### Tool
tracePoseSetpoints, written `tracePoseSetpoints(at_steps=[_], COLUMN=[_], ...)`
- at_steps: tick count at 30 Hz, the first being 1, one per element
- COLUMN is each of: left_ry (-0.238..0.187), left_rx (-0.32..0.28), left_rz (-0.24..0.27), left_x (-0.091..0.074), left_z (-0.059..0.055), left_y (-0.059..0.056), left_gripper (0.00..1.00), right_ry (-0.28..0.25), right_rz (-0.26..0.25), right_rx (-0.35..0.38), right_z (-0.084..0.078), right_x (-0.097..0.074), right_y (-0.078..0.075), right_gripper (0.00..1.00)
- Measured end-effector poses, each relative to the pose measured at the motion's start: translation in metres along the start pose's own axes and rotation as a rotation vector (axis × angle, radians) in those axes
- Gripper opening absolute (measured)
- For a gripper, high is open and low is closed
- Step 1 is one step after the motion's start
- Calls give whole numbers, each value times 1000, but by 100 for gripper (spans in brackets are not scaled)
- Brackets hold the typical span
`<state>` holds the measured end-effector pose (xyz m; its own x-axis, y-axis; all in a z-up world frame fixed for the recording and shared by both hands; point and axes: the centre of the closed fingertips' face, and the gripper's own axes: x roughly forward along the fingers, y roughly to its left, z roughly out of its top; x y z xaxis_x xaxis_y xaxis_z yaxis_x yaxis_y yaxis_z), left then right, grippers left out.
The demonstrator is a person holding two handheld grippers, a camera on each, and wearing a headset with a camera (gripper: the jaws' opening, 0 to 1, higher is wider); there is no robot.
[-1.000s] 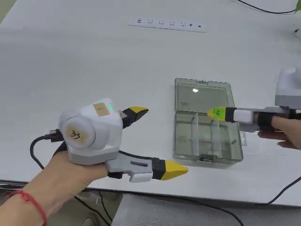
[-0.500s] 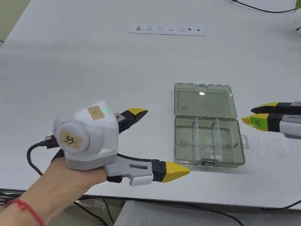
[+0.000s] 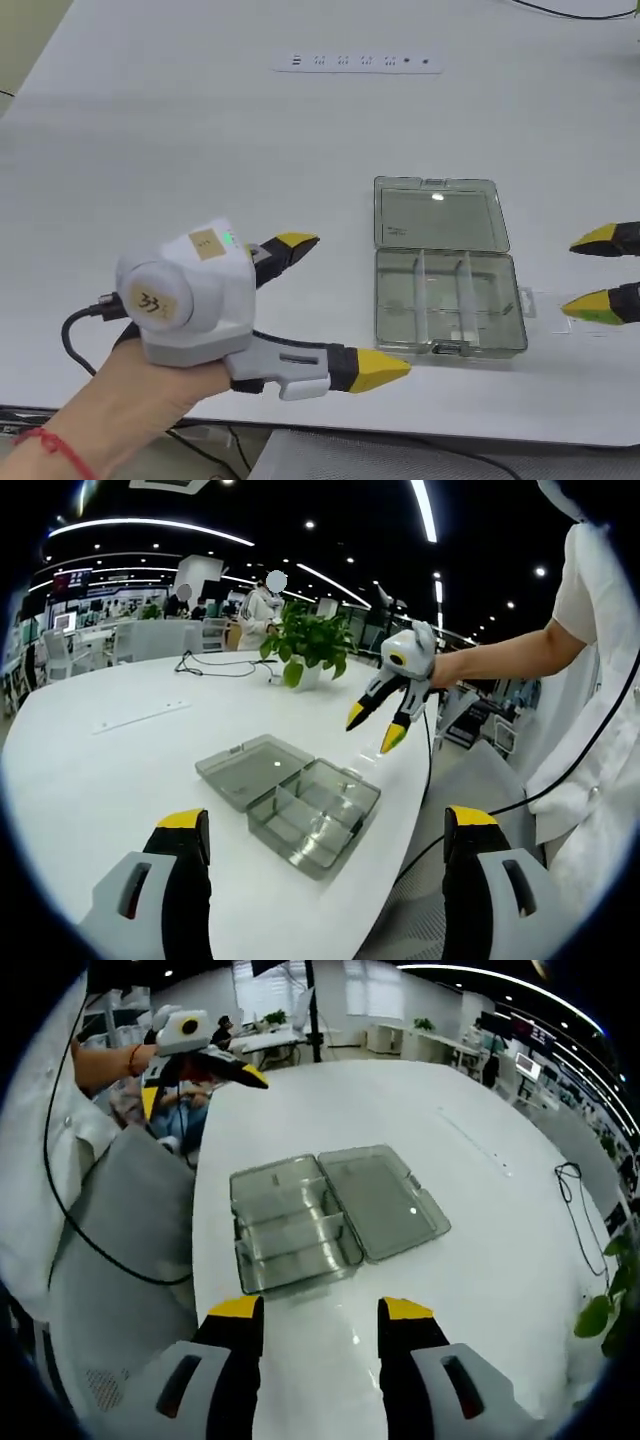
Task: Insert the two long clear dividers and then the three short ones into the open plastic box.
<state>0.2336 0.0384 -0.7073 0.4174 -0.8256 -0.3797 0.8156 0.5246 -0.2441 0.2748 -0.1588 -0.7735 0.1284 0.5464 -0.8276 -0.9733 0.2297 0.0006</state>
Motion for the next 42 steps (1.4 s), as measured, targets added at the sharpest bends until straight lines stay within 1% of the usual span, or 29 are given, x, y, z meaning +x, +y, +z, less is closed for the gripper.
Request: tracePoseSetpoints(at_steps=[2, 3, 7, 8, 9, 13, 14, 16, 26, 31, 33, 34, 37, 39, 42], left_ry=[2, 4, 3, 4, 6, 5, 6, 9, 6, 12, 14, 13, 9, 10, 7], left_rx=[-1, -2, -9, -10, -12, -18, -19, -18, -26, -27, -26, -26, -30, -28, -28], left_rz=[2, 3, 7, 7, 8, 8, 8, 8, 11, 12, 14, 14, 15, 16, 16], left_x=[0, 0, -1, -1, -1, -1, -1, 0, 0, 0, -1, -1, 0, 0, 0], left_z=[-1, -1, -2, -3, -4, -4, -4, -5, -4, -6, -6, -6, -5, -5, -4], left_y=[1, 1, 2, 2, 2, 2, 2, 3, 4, 4, 4, 4, 4, 5, 4], left_gripper=[99, 99, 99, 99, 99, 99, 99, 99, 99, 98, 98, 98, 98, 98, 98], right_ry=[48, 85, 160, 165, 188, 237, 256, 269, 306, 312, 314, 314, 311, 311, 313], right_rz=[11, 26, 46, 47, 59, 92, 100, 106, 144, 155, 164, 158, 157, 155, 153], right_rx=[-54, -93, -209, -217, -259, -316, -328, -352, -379, -375, -384, -371, -367, -367, -364], right_z=[-9, -16, -27, -28, -31, -38, -41, -43, -49, -51, -51, -50, -49, -49, -50], right_x=[5, 9, 22, 23, 28, 39, 41, 45, 54, 56, 57, 57, 56, 56, 56], right_y=[2, 3, 5, 5, 6, 11, 11, 11, 9, 9, 9, 8, 8, 7, 7], right_gripper=[51, 51, 51, 51, 51, 49, 48, 48, 44, 41, 39, 39, 37, 33, 33])
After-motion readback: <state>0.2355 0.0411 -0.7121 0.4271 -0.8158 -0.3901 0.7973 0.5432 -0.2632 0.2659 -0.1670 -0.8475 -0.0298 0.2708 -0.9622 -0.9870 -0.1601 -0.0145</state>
